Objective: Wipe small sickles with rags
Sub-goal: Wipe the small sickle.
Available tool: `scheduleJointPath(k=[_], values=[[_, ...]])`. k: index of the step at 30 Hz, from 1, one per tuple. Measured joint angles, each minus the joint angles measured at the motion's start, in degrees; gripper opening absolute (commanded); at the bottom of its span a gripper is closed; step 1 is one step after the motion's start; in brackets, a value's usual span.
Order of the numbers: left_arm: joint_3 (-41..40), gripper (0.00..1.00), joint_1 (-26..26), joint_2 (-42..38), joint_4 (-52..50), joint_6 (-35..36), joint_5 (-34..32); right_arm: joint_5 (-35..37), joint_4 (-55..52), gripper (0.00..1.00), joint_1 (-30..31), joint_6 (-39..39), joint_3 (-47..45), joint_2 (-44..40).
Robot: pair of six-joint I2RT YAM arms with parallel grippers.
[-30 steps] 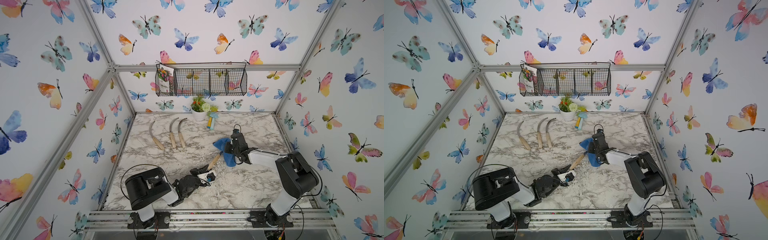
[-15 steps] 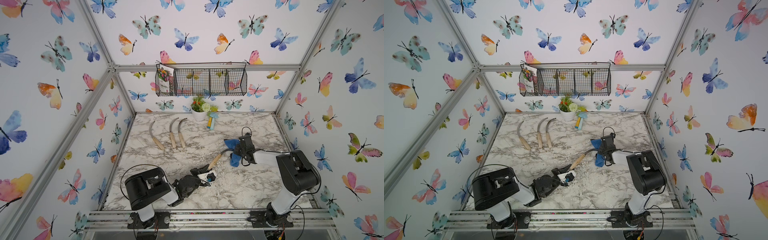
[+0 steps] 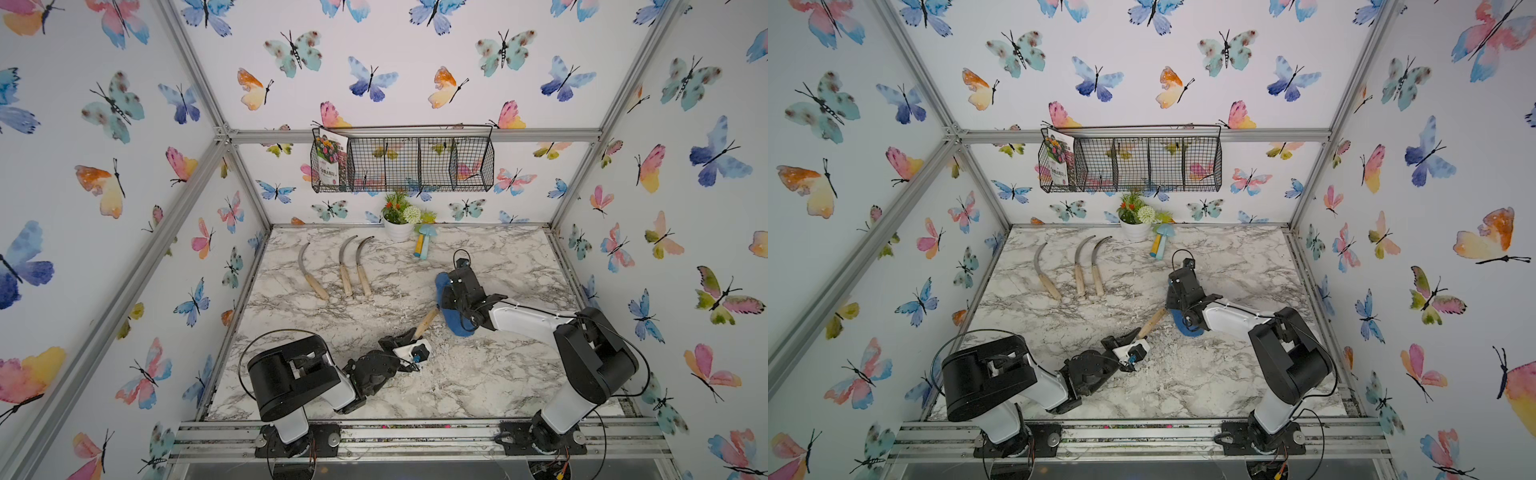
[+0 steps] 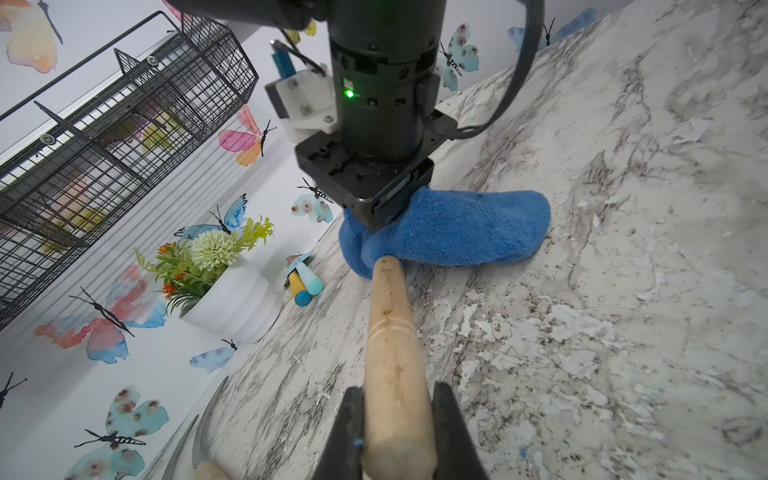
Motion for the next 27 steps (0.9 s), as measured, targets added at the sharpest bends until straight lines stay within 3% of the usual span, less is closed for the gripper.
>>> scheduleJointPath(k=[6, 12, 16, 27], values=[[-0.1, 0.00, 0.0, 0.0, -0.4, -0.3, 0.0, 0.3, -0.3, 0.01, 1.1, 0.5, -0.2, -0.3], [-0.1, 0.00, 0.0, 0.0, -0.9, -0.7, 0.4, -3.0, 3.2, 0.01, -7.1, 0.7, -4.2, -0.2], [0.3, 0.00, 0.3, 0.0, -1.1, -1.5, 1.8, -9.7, 4.8, 0.01, -12.5, 1.2, -6.6, 0.1], [-0.2, 0.00, 4.9, -2.9, -3.4, -7.4, 8.4, -14.6, 6.7, 0.01, -15.0, 2.0, -10.3, -2.2]])
